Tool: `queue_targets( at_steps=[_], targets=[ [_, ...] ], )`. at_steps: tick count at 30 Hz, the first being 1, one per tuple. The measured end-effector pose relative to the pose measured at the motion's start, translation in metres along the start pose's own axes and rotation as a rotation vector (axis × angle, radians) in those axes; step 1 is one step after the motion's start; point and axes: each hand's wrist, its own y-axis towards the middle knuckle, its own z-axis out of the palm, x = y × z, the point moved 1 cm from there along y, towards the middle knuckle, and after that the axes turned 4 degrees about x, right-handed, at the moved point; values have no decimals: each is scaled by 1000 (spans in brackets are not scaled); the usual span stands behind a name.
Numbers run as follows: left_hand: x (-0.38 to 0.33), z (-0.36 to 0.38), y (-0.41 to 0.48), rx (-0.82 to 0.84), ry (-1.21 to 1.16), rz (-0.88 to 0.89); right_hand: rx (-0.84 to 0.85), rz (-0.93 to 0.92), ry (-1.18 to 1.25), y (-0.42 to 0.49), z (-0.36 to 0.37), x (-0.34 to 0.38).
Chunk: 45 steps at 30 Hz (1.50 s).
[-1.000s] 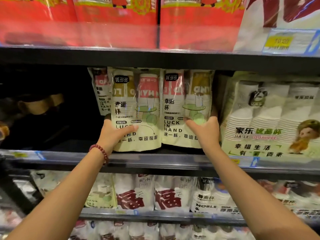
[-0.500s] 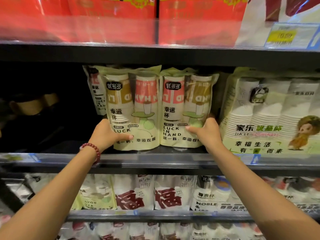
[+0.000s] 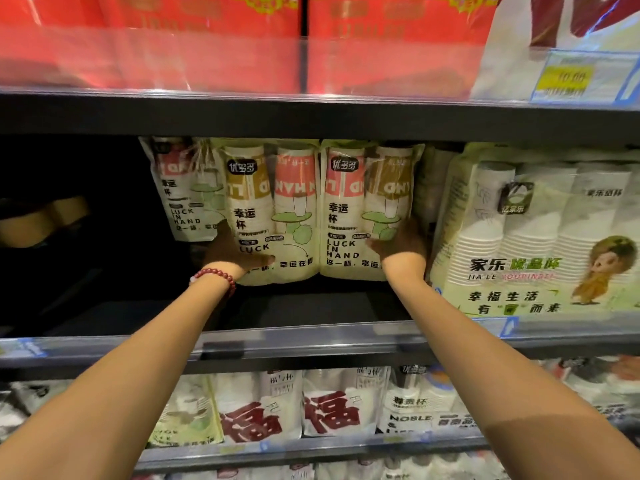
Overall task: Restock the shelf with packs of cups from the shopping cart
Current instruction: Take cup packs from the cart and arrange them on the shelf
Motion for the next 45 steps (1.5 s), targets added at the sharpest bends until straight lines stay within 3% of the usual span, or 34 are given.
queue_targets(
  at_steps=[2, 9, 12, 24, 33, 36, 39, 45],
  targets=[
    [0, 4, -1, 48, 39, -83, -35, -2, 1, 1, 1, -2],
    [-1, 4, 7, -22, 71, 11, -132, -36, -128, -4, 6, -6],
    [-7, 1, 5, -24, 128, 122, -93, -40, -231, -3, 6, -9],
    [-13, 11, -1, -84, 139, 103, -46, -26, -469, 7, 3, -7],
    [-27, -15, -15, 11, 221, -21, 35, -7, -207, -20, -12, 0],
    [-37, -26, -53, -35, 385, 78, 75, -156, -281, -53, -34, 10],
    [-45, -22, -106, -76, 533, 323, 85, -365, -404, -97, -58, 4],
    [-29, 30, -206, 246, 638, 743, 40, -442, -614, -215, -88, -65]
  ],
)
